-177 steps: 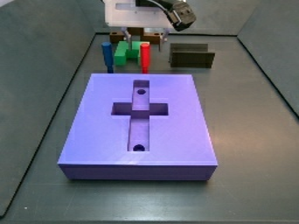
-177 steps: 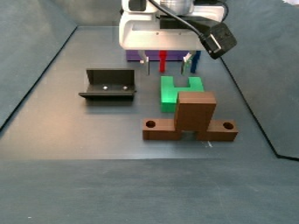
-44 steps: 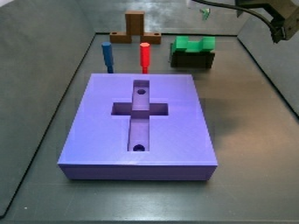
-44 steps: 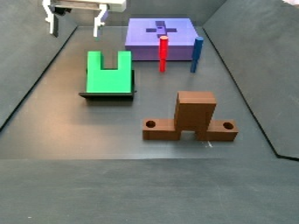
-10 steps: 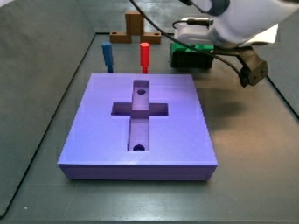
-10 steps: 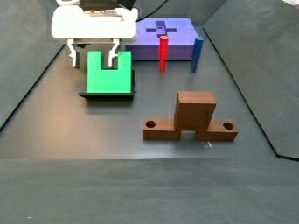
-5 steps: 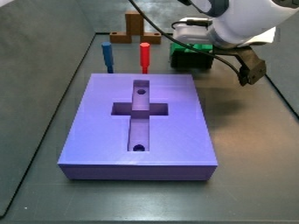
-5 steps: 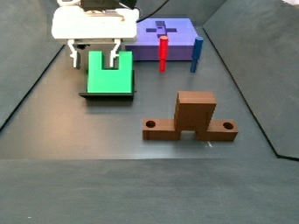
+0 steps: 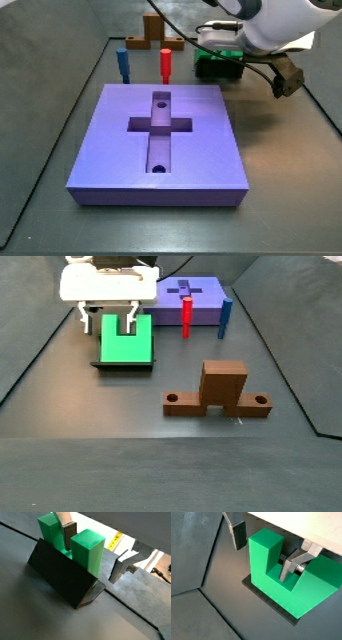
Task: Pick up the green object. Move up. Place the green object on the fixture. Regrasp the green object. Move to above the board. Insert the green object.
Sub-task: Regrasp the green object.
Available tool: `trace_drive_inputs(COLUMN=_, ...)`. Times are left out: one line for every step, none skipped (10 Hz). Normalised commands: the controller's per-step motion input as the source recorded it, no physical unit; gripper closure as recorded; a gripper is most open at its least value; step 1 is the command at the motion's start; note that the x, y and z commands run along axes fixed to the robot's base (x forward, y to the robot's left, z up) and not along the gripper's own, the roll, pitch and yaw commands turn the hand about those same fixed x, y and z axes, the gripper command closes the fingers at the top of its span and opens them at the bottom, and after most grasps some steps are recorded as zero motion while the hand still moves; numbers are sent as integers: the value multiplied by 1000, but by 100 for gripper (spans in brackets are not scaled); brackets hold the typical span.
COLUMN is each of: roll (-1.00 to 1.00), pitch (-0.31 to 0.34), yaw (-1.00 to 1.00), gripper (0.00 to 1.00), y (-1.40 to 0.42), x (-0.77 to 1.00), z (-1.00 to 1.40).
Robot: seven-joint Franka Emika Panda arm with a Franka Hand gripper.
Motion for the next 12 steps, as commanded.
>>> trace_drive_inputs(roll=0, pitch=0, yaw=0, gripper=100, y=0, x=0, z=0)
trace_drive_inputs(roll=0, pitch=0, yaw=0, gripper=100, y=0, x=0, z=0)
trace_drive_inputs(roll=0, pitch=0, yaw=0, gripper=100, y=0, x=0, z=0)
trace_drive_inputs(roll=0, pitch=0, yaw=0, gripper=100, y=0, x=0, z=0)
trace_drive_inputs(roll=0, pitch=0, yaw=0, gripper=100, y=0, x=0, z=0)
trace_drive_inputs(roll=0, pitch=0, yaw=0, gripper=100, y=0, x=0, z=0)
trace_drive_inputs(roll=0, pitch=0, yaw=0, gripper=100, y=0, x=0, z=0)
trace_drive_inputs(roll=0, pitch=0, yaw=0, gripper=100, y=0, x=0, z=0)
trace_drive_inputs(roll=0, pitch=0, yaw=0, gripper=100, y=0, x=0, z=0)
trace_drive_inputs(roll=0, pitch=0, yaw=0, gripper=100, y=0, x=0, z=0)
trace_drive_inputs(roll=0, pitch=0, yaw=0, gripper=100, y=0, x=0, z=0)
trace_drive_inputs(roll=0, pitch=0, yaw=0, gripper=100, y=0, x=0, z=0)
